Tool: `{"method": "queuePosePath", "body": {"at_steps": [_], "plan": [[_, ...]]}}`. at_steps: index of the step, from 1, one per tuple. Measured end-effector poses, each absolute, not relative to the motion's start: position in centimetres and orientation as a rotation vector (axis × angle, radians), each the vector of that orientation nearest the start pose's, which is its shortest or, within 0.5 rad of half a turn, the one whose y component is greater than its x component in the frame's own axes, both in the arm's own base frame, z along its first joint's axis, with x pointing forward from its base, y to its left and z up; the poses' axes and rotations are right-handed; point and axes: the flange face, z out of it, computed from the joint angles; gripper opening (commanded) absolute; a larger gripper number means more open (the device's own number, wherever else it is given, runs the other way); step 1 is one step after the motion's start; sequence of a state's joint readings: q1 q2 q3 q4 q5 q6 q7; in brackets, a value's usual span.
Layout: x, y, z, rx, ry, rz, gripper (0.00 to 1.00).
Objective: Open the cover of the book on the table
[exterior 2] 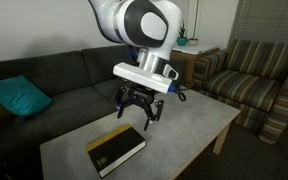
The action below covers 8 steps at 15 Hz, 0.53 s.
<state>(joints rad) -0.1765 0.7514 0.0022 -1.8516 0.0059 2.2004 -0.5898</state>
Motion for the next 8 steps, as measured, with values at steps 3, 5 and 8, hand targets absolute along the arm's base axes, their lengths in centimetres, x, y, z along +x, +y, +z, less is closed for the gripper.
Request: {"method": "queuePosePath", "body": {"at_steps": [3,5,8], "plan": [[57.40,-10.09,8.73,-2.874,-0.599,0.553,1.00],[57.43,-10.08,8.74,-2.882,-0.593,0.554,1.00],[57.39,-10.37,8.74,-2.917,-0.587,0.581,1.00]]}}
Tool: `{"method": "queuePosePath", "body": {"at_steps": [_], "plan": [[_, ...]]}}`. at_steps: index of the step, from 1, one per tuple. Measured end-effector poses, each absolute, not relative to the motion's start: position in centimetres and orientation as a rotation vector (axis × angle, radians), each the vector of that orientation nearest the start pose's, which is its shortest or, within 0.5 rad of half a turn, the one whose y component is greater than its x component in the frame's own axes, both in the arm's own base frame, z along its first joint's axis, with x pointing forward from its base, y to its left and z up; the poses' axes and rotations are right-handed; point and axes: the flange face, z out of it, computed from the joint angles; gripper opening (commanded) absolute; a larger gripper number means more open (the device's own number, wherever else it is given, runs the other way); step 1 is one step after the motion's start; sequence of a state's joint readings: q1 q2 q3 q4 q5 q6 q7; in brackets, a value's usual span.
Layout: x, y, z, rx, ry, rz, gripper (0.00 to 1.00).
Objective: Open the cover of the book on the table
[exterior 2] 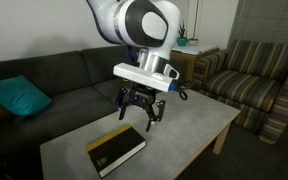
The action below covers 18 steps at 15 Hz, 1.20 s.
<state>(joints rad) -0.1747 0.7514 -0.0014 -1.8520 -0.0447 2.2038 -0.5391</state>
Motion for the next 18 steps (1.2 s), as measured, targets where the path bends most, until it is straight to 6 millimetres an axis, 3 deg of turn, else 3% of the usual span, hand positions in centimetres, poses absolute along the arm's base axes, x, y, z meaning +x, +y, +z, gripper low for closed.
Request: {"method": "queuePosePath", "body": {"at_steps": [5,12,14,18], "plan": [[57.1,-11.7,7.8,-2.956,-0.581,0.632,1.00],[58.7,-12.0,2.3,-2.944,-0.595,0.734,1.00],[59.1,-11.5,0.6,-2.867,-0.682,0.794,1.00],[59.7,-11.5,-0.4,-2.844,-0.716,0.804,1.00]]}}
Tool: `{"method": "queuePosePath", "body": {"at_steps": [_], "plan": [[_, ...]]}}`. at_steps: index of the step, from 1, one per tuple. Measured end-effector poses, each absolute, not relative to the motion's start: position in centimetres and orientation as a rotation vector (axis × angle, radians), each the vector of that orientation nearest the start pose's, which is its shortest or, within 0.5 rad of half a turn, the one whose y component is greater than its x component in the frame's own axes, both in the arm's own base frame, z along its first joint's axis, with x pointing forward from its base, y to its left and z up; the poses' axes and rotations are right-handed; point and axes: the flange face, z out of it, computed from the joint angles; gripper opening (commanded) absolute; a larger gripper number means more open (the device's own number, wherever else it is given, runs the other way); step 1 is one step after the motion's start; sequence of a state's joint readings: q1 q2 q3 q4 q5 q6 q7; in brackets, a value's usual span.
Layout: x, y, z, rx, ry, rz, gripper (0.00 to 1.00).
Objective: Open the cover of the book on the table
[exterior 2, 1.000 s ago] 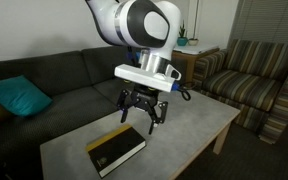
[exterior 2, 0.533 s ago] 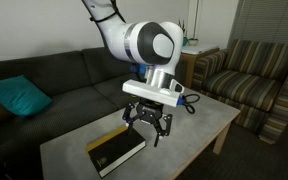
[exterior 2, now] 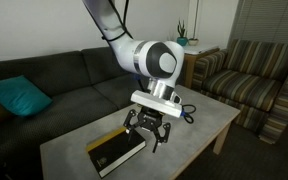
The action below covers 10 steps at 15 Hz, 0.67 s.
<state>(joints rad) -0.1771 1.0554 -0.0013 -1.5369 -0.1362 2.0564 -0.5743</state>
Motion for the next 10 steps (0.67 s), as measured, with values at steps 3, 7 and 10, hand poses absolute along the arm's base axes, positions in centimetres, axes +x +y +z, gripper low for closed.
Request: {"method": "queuePosePath", "body": {"at_steps": [3,7,10], "plan": [[59.8,-11.6,-0.2,-2.843,-0.715,0.807,1.00],[59.9,-11.6,-0.2,-2.846,-0.712,0.805,1.00],[61.0,-11.7,-0.1,-2.923,-0.668,0.699,1.00]]}}
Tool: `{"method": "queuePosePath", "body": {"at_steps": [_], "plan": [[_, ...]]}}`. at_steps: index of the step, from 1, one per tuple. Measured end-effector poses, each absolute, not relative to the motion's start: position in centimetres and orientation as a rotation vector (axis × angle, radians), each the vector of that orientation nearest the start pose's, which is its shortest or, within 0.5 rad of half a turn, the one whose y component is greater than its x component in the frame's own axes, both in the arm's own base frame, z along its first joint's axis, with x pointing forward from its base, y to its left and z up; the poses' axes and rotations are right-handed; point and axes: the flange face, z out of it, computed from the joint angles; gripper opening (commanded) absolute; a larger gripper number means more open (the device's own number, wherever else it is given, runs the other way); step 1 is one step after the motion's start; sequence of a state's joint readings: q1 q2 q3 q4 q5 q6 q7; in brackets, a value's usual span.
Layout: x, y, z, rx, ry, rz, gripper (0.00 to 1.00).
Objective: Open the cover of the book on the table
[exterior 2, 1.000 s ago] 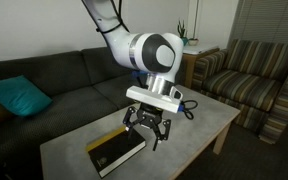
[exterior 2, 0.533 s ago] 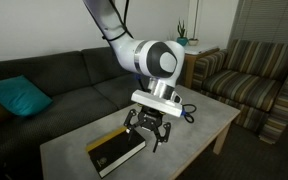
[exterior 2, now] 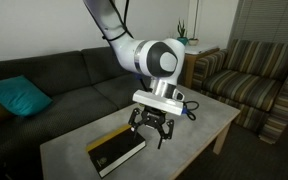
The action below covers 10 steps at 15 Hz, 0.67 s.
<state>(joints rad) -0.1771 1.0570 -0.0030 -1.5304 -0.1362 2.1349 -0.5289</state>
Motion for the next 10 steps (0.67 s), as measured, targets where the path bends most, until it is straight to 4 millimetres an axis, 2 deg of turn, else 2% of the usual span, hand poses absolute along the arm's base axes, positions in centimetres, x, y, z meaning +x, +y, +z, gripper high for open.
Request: {"method": "queuePosePath", "body": {"at_steps": [5,10], "plan": [[62.4,-11.3,-1.0,-2.996,-0.614,0.543,1.00],[63.6,-9.8,-4.5,-2.982,-0.513,0.509,1.00]]}}
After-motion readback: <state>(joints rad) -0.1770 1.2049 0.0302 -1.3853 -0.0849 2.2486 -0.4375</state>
